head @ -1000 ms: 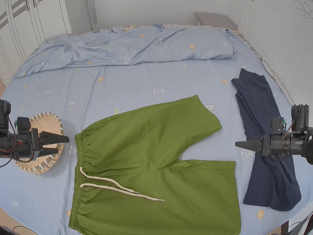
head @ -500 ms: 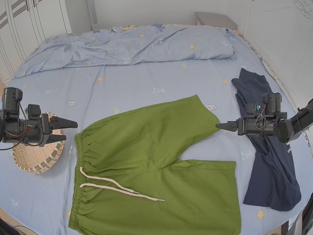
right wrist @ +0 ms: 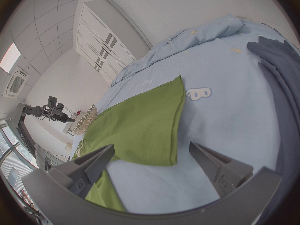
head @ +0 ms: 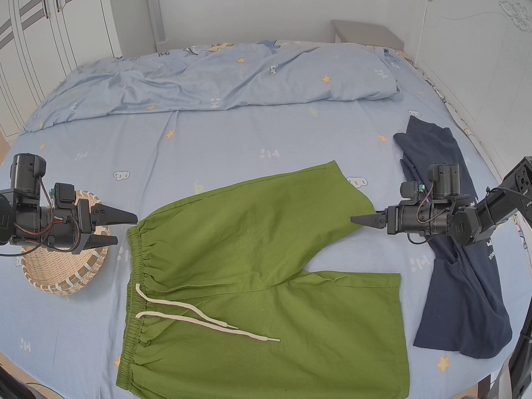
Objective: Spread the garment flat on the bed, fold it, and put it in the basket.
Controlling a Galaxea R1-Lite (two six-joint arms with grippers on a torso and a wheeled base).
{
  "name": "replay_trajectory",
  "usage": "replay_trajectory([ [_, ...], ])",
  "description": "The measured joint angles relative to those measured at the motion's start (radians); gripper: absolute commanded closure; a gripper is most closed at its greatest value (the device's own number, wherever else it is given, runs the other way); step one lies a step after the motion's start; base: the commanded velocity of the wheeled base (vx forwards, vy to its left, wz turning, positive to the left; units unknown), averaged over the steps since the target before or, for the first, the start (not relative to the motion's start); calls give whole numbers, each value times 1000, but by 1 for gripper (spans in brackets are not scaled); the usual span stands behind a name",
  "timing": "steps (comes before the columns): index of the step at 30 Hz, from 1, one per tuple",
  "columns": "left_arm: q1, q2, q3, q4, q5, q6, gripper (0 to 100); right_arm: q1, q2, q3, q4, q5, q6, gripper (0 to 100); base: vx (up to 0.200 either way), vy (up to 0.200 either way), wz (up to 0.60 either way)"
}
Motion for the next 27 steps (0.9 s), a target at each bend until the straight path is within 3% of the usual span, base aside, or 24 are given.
replay_trajectory([
  [27,-18,9,13,0,3,1,0,46,2,96,-177,0,88,0,0,0,0],
])
